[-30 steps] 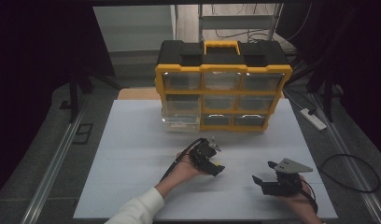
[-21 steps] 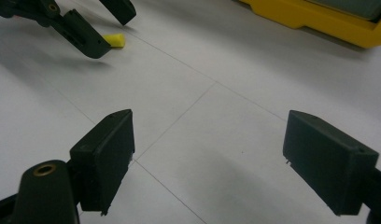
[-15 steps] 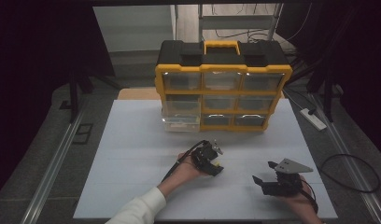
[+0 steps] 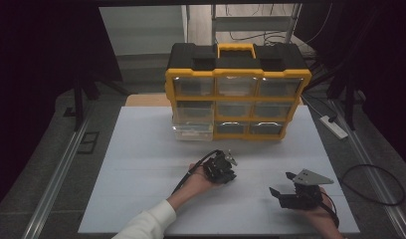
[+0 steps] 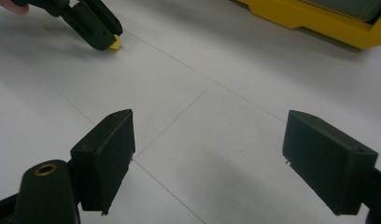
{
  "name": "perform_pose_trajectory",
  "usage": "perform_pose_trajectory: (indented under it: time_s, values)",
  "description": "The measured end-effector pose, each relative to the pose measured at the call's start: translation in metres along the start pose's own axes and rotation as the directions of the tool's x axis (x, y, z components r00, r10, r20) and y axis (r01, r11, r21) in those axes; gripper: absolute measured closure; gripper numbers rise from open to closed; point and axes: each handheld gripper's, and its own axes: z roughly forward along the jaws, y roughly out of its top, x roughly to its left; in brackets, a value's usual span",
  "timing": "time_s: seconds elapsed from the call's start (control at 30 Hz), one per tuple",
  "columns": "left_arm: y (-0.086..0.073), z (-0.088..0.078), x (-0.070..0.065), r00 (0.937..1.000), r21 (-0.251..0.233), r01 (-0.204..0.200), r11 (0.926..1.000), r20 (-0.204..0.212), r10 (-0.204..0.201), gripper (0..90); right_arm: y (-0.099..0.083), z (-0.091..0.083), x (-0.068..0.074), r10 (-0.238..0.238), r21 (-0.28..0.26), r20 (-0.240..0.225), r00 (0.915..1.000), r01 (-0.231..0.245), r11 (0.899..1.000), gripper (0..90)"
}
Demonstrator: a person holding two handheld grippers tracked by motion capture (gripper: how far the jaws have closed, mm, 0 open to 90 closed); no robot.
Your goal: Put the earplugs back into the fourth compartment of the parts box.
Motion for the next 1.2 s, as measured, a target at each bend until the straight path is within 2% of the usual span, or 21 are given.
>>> perform_pose_trajectory:
  time_s: [0.07, 0.1, 0.13, 0.23, 0.43, 0.5, 0.7, 0.77, 0.8, 0.83, 0.9, 1.03, 1.07, 1.1, 1.13, 1.2]
  values:
    - [0.001, -0.008, 0.0, 1.0, -0.044, 0.002, 0.9991, 0.006, -0.002, 79.2, 0.0, 0.0, 0.0, 0.001, 0.0, 0.0, 1.0, -0.001, 1.0, 17.7]
    - [0.001, -0.008, 0.0, 1.0, -0.044, 0.002, 0.9991, 0.006, -0.002, 79.2, 0.0, 0.0, 0.0, 0.001, 0.0, 0.0, 1.0, -0.001, 1.0, 17.7]
    - [0.001, -0.017, -0.001, 1.0, -0.079, 0.002, 0.9969, -0.002, -0.003, 79.2, 0.0, 0.0, 0.0, 0.001, 0.0, 0.0, 1.0, -0.001, 1.0, 17.7]
    - [0.001, -0.026, -0.001, 0.9999, -0.124, 0.011, 0.9922, 0.001, -0.011, 79.2, 0.0, 0.0, 0.0, -0.001, 0.001, 0.0, 1.0, 0.001, 1.0, 17.7]
    - [0.003, -0.047, -0.002, 0.9996, -0.224, 0.029, 0.9743, 0.011, -0.027, 79.1, 0.0, 0.0, 0.0, -0.003, 0.001, 0.0, 1.0, 0.003, 1.0, 17.7]
    - [0.005, -0.052, -0.003, 0.9996, -0.238, 0.027, 0.9709, 0.015, -0.024, 78.9, 0.0, 0.0, 0.0, -0.004, 0.003, 0.001, 1.0, 0.004, 1.0, 17.7]
    - [0.008, -0.07, -0.005, 0.9997, -0.3, 0.021, 0.9537, 0.021, -0.015, 78.7, 0.0, 0.0, 0.0, -0.004, 0.003, 0.001, 1.0, 0.003, 1.0, 17.7]
    - [0.009, -0.078, -0.004, 0.9996, -0.325, 0.023, 0.9455, 0.026, -0.015, 78.7, 0.0, 0.0, 0.0, -0.003, 0.002, 0.002, 1.0, 0.003, 1.0, 17.7]
    - [0.009, -0.084, -0.003, 0.9994, -0.347, 0.026, 0.9377, 0.029, -0.017, 78.7, 0.0, 0.0, 0.0, -0.002, 0.003, 0.002, 1.0, 0.002, 1.0, 17.7]
    - [0.009, -0.084, -0.003, 0.9994, -0.347, 0.026, 0.9377, 0.029, -0.017, 78.7, 0.0, 0.0, 0.0, -0.001, 0.001, 0.002, 1.0, 0.001, 1.0, 17.8]
    - [0.008, -0.097, -0.001, 0.9993, -0.389, 0.033, 0.9207, 0.028, -0.023, 78.7, 0.0, 0.0, 0.0, 0.0, 0.001, 0.004, 1.0, 0.0, 1.0, 17.8]
    - [0.007, -0.112, 0.002, 0.9993, -0.43, 0.036, 0.902, 0.019, -0.031, 78.7, 0.0, -0.001, 0.0, -0.002, -0.006, 0.009, 1.0, 0.002, 1.0, 18.2]
    - [0.007, -0.112, 0.002, 0.9993, -0.43, 0.036, 0.902, 0.019, -0.031, 78.6, 0.0, -0.001, 0.0, -0.002, -0.006, 0.009, 1.0, 0.002, 1.0, 18.2]
    - [0.006, -0.118, 0.004, 0.9994, -0.443, 0.036, 0.896, 0.012, -0.034, 78.6, 0.001, -0.003, -0.001, 0.006, -0.025, 0.015, 0.9999, -0.006, 1.0, 18.8]
    - [0.005, -0.125, 0.006, 0.9991, -0.461, 0.041, 0.8865, 0.008, -0.042, 78.6, 0.001, -0.003, -0.001, 0.009, -0.029, 0.014, 0.9999, -0.009, 1.0, 18.8]
    - [0.003, -0.132, 0.008, 0.9988, -0.479, 0.041, 0.8766, -0.002, -0.048, 78.6, 0.001, -0.003, -0.001, 0.011, -0.03, 0.014, 0.9998, -0.011, 0.999, 18.7]
